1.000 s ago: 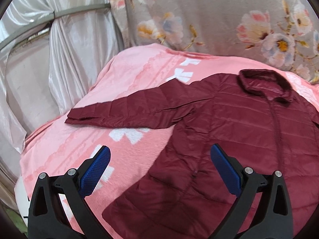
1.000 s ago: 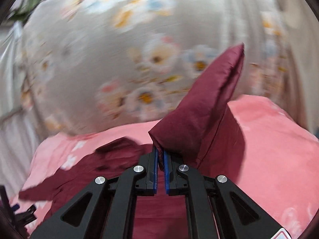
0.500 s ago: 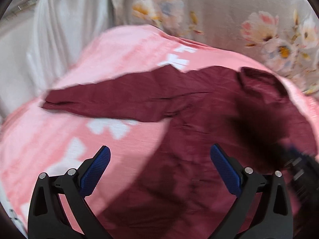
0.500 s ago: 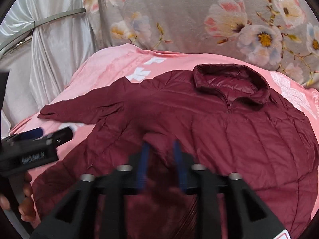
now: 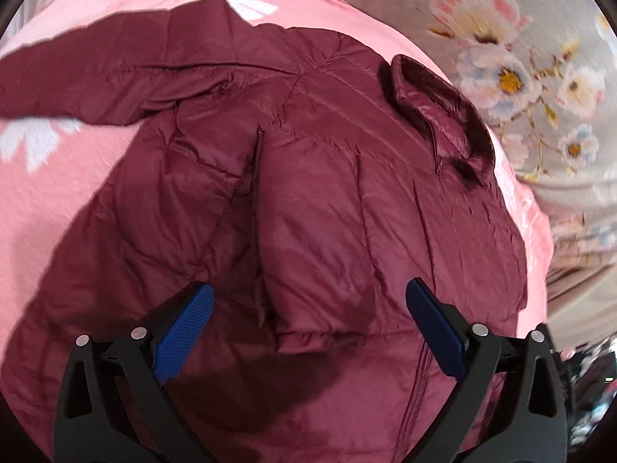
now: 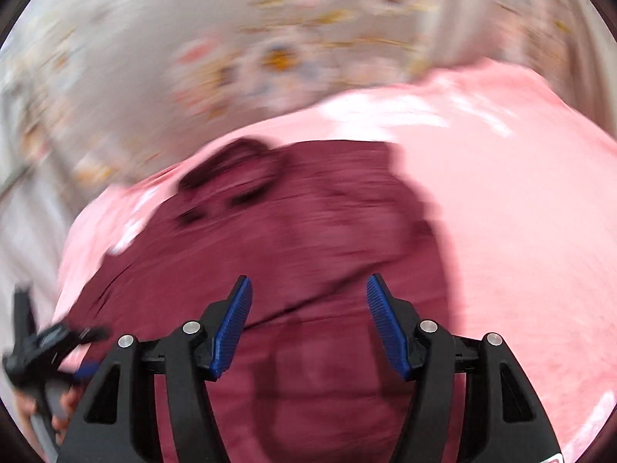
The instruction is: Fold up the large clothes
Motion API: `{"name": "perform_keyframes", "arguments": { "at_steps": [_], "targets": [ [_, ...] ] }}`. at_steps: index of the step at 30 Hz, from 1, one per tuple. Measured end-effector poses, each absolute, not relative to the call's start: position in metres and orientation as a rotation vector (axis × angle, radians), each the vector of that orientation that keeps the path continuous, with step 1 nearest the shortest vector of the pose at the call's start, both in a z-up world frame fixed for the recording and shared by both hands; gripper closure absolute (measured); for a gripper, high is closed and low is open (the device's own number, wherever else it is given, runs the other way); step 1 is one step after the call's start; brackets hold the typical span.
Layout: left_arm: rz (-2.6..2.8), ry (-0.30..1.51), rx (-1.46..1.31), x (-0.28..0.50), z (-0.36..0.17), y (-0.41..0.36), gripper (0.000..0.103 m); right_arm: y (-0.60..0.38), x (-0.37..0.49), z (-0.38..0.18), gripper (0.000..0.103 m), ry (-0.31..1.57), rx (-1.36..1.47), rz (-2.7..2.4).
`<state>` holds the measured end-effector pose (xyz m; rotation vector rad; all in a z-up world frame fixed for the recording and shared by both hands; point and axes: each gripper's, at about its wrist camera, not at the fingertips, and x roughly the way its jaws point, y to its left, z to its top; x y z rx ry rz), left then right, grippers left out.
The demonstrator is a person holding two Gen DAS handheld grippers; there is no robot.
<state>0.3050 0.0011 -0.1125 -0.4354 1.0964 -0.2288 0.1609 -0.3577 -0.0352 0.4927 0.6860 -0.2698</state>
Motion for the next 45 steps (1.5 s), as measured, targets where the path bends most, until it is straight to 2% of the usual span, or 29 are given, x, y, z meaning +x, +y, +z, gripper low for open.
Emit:
{"name": "perform_keyframes", "arguments": {
  "at_steps": [1, 3, 5, 6, 9, 10, 11, 15, 18, 21, 26, 28, 30, 33, 36, 39, 41, 45],
  "targets": [
    [-0.224, 1.084, -0.438, 0.306, -0.111, 0.000, 0.017, -0.370, 0.162, -0.041, 0.042, 0.690, 0.532, -0.291],
    [-0.225, 1.070, -0.427, 0.308, -0.107, -0.004, 0.068, -0.395, 0.168, -0.053, 0.044, 0.701, 0.632, -0.313],
    [-0.218, 1.052, -0.400, 0.313, -0.100, -0.008, 0.090, -0.414, 0.181, -0.064, 0.051, 0.708, 0.715, -0.322],
    [-0.219, 1.037, -0.385, 0.314, -0.095, -0.009, 0.095, -0.419, 0.190, -0.068, 0.053, 0.716, 0.730, -0.320],
    [-0.207, 0.950, -0.317, 0.319, -0.071, -0.014, 0.099, -0.421, 0.210, -0.072, 0.077, 0.727, 0.711, -0.344],
    [-0.198, 0.912, -0.292, 0.320, -0.061, -0.015, 0.099, -0.421, 0.219, -0.073, 0.100, 0.735, 0.699, -0.336],
    [-0.193, 0.883, -0.273, 0.321, -0.052, -0.016, 0.099, -0.421, 0.224, -0.071, 0.102, 0.731, 0.691, -0.328],
    [-0.143, 0.836, -0.177, 0.327, -0.048, -0.023, 0.100, -0.400, 0.204, -0.040, 0.102, 0.566, 0.540, -0.332],
    [-0.102, 0.910, -0.141, 0.341, -0.079, -0.028, 0.100, -0.392, 0.215, -0.061, 0.102, 0.683, 0.466, -0.367],
    [-0.091, 0.985, -0.150, 0.347, -0.113, -0.025, 0.100, -0.401, 0.227, -0.087, 0.102, 0.815, 0.535, -0.352],
    [-0.077, 0.927, -0.094, 0.339, -0.117, -0.030, 0.098, -0.396, 0.209, -0.077, 0.100, 0.784, 0.510, -0.392],
    [-0.078, 0.904, -0.098, 0.335, -0.118, -0.029, 0.098, -0.385, 0.195, -0.062, 0.094, 0.727, 0.463, -0.412],
    [-0.073, 0.887, -0.091, 0.333, -0.118, -0.029, 0.097, -0.368, 0.188, -0.041, 0.093, 0.677, 0.406, -0.403],
    [-0.070, 0.878, -0.087, 0.331, -0.117, -0.031, 0.097, -0.337, 0.207, -0.030, 0.093, 0.712, 0.324, -0.302],
    [-0.074, 0.876, -0.106, 0.330, -0.117, -0.027, 0.096, -0.317, 0.231, -0.046, 0.093, 0.776, 0.276, -0.245],
    [-0.082, 0.874, -0.124, 0.329, -0.117, -0.024, 0.096, -0.315, 0.244, -0.087, 0.094, 0.885, 0.298, -0.252],
    [-0.088, 0.875, -0.136, 0.329, -0.117, -0.022, 0.095, -0.318, 0.240, -0.096, 0.100, 0.884, 0.311, -0.261],
    [-0.099, 0.874, -0.159, 0.329, -0.117, -0.019, 0.094, -0.317, 0.239, -0.097, 0.100, 0.885, 0.283, -0.281]
  ]
}}
